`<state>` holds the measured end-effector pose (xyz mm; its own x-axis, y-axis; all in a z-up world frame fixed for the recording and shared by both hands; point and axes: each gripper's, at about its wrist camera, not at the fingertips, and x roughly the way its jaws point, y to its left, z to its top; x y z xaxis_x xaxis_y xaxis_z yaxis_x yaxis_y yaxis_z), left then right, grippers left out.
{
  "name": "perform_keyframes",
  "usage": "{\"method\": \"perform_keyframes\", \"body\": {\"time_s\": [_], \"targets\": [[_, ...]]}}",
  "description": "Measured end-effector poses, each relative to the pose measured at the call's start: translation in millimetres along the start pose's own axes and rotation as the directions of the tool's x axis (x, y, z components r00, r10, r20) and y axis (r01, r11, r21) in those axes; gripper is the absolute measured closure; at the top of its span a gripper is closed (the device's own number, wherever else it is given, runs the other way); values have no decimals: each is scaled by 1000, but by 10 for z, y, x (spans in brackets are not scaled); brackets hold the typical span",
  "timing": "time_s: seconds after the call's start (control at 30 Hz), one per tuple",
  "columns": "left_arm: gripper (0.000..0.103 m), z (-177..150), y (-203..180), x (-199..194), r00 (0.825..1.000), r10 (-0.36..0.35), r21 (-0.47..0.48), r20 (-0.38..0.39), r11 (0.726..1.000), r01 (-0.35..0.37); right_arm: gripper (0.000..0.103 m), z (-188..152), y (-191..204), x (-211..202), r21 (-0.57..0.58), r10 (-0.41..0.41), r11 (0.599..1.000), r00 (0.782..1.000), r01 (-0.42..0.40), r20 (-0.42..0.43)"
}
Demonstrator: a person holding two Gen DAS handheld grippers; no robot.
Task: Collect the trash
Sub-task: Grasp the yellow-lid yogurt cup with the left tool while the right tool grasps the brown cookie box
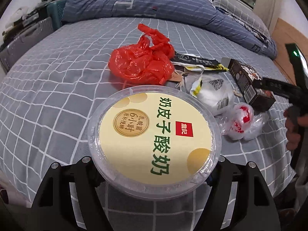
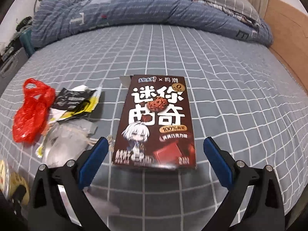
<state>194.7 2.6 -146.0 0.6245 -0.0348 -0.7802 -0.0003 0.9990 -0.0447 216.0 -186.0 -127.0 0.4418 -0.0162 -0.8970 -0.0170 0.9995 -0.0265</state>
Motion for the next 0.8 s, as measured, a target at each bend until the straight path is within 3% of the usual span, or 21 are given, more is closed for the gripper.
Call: {"method": "perform_keyframes", "body": {"time_s": [0.27, 0.43, 0.53, 0.8], "targets": [[31, -32, -12, 7, 1000, -4, 7, 14, 1000, 4, 8, 4, 67, 302, 3, -51, 999, 998, 51, -37], [31, -35, -26, 8, 1000, -12, 9, 17, 1000, 11, 8, -25, 16, 390, 33, -34, 999, 997, 37, -62], [31, -40, -22, 11, 1000, -12, 10, 17, 1000, 12, 15, -39, -10, 415, 39, -19, 999, 998, 22, -60], [31, -28, -36, -40, 1000, -19, 3, 21, 1000, 19, 16, -78, 56, 428, 19, -20, 1000, 1000, 20, 0]]}}
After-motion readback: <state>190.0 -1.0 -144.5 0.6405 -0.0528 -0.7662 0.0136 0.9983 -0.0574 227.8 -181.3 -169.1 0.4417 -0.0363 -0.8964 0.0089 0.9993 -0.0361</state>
